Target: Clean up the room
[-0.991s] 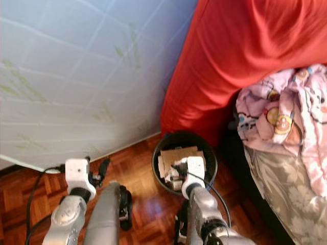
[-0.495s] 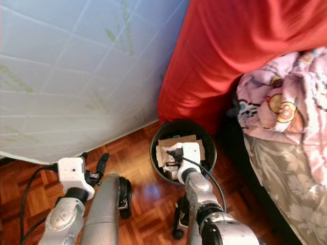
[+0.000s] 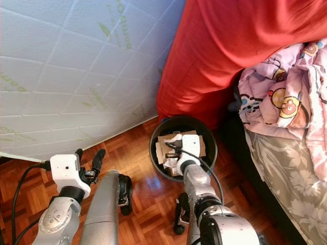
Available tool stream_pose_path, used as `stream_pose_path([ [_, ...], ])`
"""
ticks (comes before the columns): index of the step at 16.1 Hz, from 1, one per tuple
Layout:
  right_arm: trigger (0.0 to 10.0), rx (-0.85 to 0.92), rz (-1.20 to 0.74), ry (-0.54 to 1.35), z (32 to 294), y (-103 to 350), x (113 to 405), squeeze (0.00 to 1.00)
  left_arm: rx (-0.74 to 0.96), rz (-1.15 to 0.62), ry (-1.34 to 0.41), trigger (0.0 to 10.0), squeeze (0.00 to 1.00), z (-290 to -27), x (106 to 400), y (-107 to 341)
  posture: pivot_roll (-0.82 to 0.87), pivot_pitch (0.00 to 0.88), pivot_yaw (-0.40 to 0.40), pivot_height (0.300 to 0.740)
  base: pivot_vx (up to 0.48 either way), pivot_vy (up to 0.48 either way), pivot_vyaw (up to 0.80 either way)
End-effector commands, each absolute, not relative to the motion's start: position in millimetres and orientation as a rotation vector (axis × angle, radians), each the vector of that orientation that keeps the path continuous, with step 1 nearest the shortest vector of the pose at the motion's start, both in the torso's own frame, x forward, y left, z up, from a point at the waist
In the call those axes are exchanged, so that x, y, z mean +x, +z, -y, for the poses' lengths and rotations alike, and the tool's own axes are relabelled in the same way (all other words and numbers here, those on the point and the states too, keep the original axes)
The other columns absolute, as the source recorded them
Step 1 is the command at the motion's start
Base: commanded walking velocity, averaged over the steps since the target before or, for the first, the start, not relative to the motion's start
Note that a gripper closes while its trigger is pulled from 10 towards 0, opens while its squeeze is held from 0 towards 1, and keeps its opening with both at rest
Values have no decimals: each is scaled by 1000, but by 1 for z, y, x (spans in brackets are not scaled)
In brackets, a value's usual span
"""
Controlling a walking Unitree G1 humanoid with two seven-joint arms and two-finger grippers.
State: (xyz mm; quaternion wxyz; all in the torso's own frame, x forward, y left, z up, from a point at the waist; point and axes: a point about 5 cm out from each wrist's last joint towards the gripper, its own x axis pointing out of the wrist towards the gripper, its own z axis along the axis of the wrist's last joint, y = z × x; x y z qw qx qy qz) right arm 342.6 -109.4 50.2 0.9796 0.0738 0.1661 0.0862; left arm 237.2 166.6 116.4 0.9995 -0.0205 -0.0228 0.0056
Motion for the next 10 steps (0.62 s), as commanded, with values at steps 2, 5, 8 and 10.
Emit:
stream_pose_path([
  [2, 10000, 167, -331, 175, 113, 46, 339, 0, -46, 17, 16, 10000, 0, -167, 235, 114, 284, 586, -50, 636, 0, 0, 0],
  [5, 10000, 307, -89, 157, 132, 70, 346, 0, -51, 23, 14, 10000, 0, -166, 237, 118, 280, 590, -54, 636, 0, 0, 0],
  [8, 10000, 241, 47, 207, 138, 80, 340, 0, -54, 20, 12, 10000, 0, -166, 236, 117, 260, 592, -60, 636, 0, 0, 0],
  [10, 10000, 214, 88, 220, 146, 72, 321, 0, -57, 17, 9, 10000, 0, -165, 236, 117, 247, 595, -64, 636, 0, 0, 0],
])
